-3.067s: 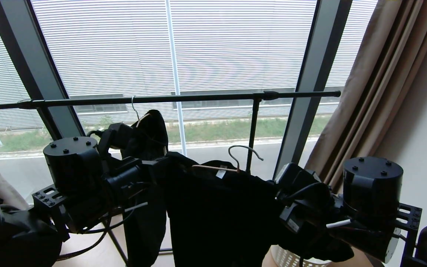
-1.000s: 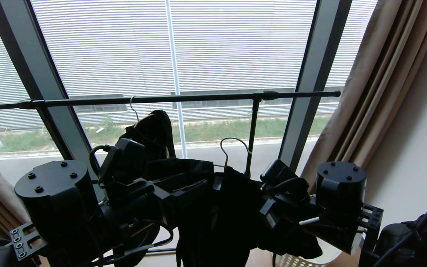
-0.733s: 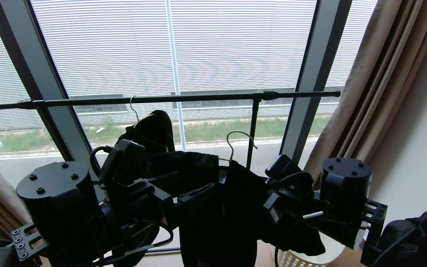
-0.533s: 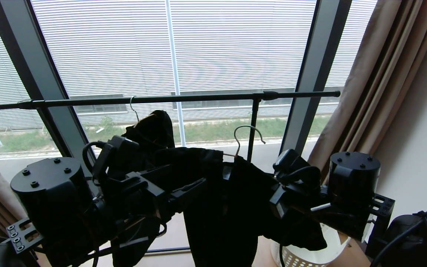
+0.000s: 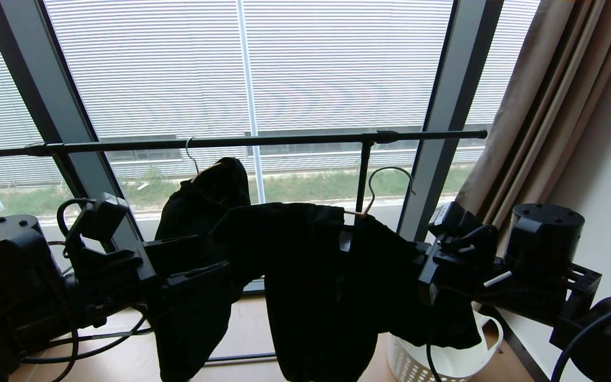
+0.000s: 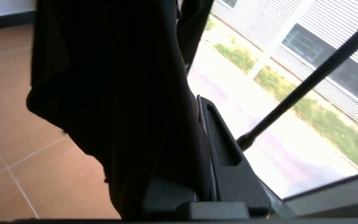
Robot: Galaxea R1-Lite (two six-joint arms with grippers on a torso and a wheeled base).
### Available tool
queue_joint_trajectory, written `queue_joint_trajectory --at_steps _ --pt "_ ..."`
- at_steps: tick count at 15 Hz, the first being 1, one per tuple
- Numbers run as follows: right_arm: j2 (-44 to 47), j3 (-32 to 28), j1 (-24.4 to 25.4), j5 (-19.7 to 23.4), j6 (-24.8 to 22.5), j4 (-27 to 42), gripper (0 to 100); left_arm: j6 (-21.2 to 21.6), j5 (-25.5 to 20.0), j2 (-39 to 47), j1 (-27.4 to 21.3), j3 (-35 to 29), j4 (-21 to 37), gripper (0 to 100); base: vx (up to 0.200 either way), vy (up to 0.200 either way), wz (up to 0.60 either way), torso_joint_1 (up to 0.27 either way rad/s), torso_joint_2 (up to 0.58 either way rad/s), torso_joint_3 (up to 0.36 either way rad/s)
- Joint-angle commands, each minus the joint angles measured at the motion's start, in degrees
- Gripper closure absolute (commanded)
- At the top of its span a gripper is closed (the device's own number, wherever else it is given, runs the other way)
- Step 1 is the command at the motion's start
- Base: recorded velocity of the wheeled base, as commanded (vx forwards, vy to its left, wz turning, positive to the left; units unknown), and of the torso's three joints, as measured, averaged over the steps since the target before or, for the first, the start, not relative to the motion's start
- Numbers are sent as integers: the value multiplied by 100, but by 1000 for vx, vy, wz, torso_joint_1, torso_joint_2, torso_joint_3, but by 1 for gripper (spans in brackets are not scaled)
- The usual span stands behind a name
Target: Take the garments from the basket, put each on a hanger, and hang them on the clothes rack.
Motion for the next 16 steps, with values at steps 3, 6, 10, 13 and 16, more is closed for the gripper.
queue_joint_trajectory --at_steps 3,6,10,13,16 --pt "-275 99 -18 420 139 0 100 10 -185 543 266 52 -5 0 0 0 0 0 0 0" --pt "-337 195 -18 728 280 -17 100 10 -176 851 169 17 -5 0 0 0 0 0 0 0" --pt "-433 283 -18 991 271 -26 100 -8 -150 930 152 -53 -5 0 0 0 0 0 0 0" --pt "-407 257 -18 991 271 -26 100 1 0 930 152 -80 -22 100 0 0 0 0 0 0" --pt "-372 239 -71 991 280 -26 100 10 0 1079 161 8 -462 100 0 0 0 0 0 0"
